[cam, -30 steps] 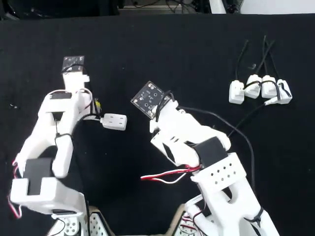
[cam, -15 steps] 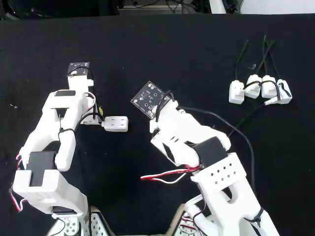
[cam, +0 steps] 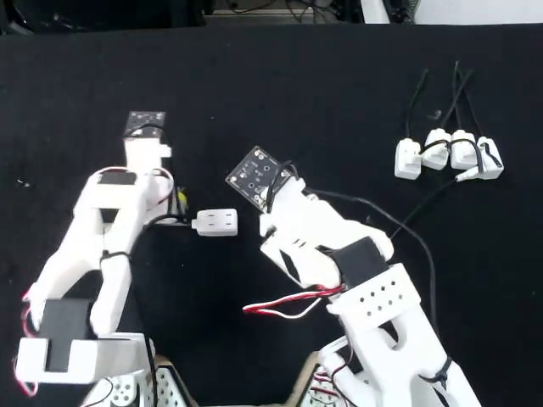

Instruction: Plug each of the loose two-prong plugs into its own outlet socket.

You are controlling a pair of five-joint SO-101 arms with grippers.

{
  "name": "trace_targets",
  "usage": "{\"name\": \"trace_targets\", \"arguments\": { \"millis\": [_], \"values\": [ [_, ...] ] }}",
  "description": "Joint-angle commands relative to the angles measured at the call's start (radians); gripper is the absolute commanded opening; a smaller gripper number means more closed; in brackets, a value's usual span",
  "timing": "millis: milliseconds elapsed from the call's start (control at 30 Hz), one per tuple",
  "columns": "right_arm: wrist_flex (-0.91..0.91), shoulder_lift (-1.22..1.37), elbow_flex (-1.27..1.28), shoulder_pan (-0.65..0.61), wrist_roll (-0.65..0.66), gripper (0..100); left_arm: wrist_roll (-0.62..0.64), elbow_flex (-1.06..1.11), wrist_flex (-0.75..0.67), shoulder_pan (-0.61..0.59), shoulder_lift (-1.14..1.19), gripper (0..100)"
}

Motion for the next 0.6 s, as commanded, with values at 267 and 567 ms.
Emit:
{"name": "trace_targets", "arguments": {
  "millis": [267, 567],
  "values": [
    [-0.107, 0.211, -0.134, -0.129, 0.13, 1.1, -0.04, 0.186, 0.104, -0.17, -0.267, 21],
    [-0.103, 0.607, -0.384, -0.132, 0.296, 1.1, -0.138, 0.401, 0.104, -0.266, -0.471, 21]
  ]
}}
